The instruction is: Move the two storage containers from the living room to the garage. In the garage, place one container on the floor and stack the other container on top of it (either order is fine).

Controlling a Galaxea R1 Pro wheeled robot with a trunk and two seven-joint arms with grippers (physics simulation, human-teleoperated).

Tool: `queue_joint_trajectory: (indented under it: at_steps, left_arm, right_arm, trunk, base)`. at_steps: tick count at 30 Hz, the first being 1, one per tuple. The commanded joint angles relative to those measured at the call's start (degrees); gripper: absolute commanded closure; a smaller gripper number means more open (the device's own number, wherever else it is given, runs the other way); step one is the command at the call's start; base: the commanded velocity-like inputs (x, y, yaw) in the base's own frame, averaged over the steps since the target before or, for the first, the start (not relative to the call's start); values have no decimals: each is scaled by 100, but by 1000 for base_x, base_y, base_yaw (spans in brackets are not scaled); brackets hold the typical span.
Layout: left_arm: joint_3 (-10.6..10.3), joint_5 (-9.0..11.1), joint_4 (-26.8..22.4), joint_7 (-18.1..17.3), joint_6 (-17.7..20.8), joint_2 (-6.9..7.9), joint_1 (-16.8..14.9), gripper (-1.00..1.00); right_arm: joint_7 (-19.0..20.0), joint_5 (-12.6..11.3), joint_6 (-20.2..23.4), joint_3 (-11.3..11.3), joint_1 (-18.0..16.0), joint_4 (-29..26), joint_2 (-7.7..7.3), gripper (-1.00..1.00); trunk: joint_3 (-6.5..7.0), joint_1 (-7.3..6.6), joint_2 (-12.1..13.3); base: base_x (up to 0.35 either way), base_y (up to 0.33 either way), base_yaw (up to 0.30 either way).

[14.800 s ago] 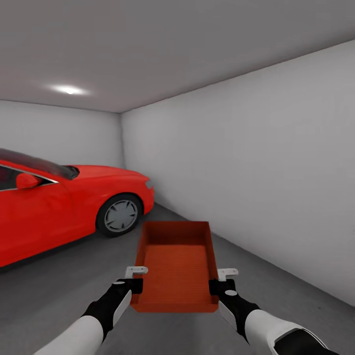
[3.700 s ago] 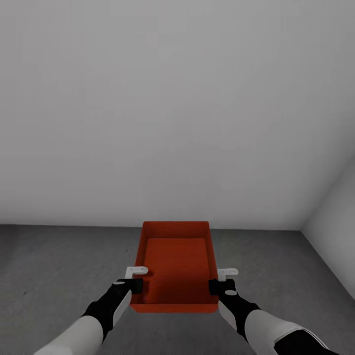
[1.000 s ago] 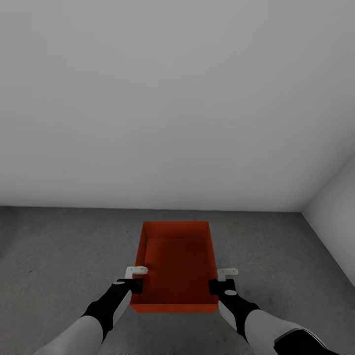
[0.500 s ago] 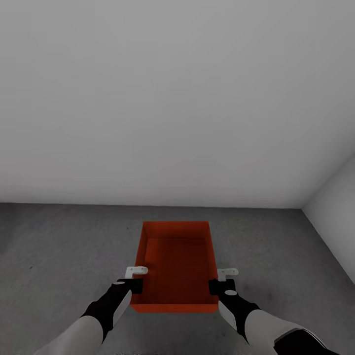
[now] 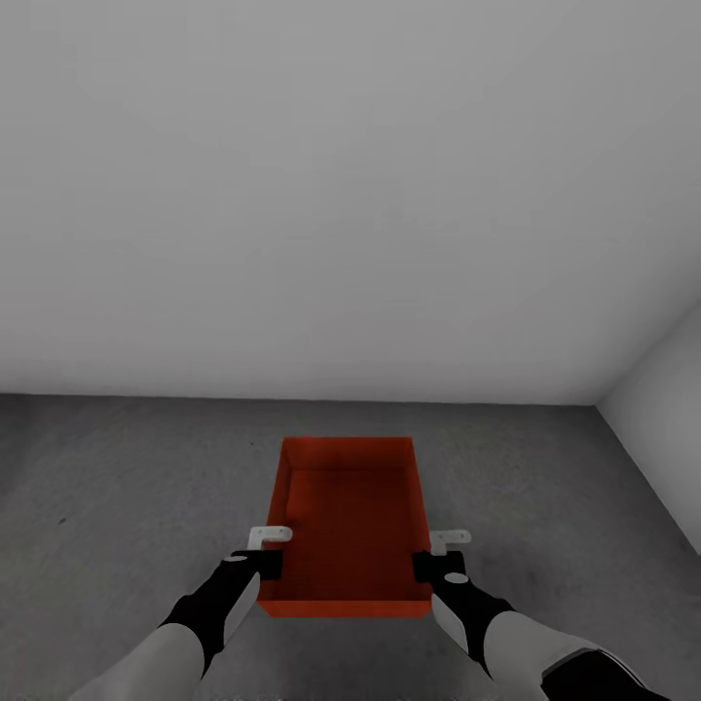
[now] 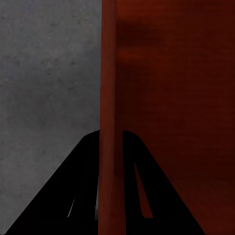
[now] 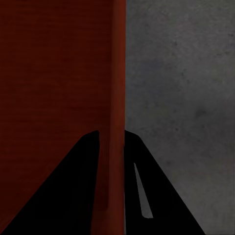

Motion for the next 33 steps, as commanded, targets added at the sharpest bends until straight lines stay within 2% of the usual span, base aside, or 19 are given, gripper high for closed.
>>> queue_joint_trajectory:
  at_steps: [1, 27, 33]
  left_arm:
    - [307, 45, -18, 70, 36, 178, -5, 100]
    - [307, 45, -26, 73, 36, 180, -5, 100]
    - [307, 45, -21, 72, 36, 179, -5, 100]
  right_arm:
    - [9, -39, -19, -64, -2, -5, -13, 100]
    - [7, -38, -32, -64, -2, -7, -12, 100]
    - [2, -45, -27, -66, -2, -5, -4, 100]
  trunk:
    - [-14, 0, -4]
    - [-254, 0, -4]
    - [-267, 0, -4]
  base:
    - [0, 0, 0]
    - [0, 0, 0]
    - [0, 0, 0]
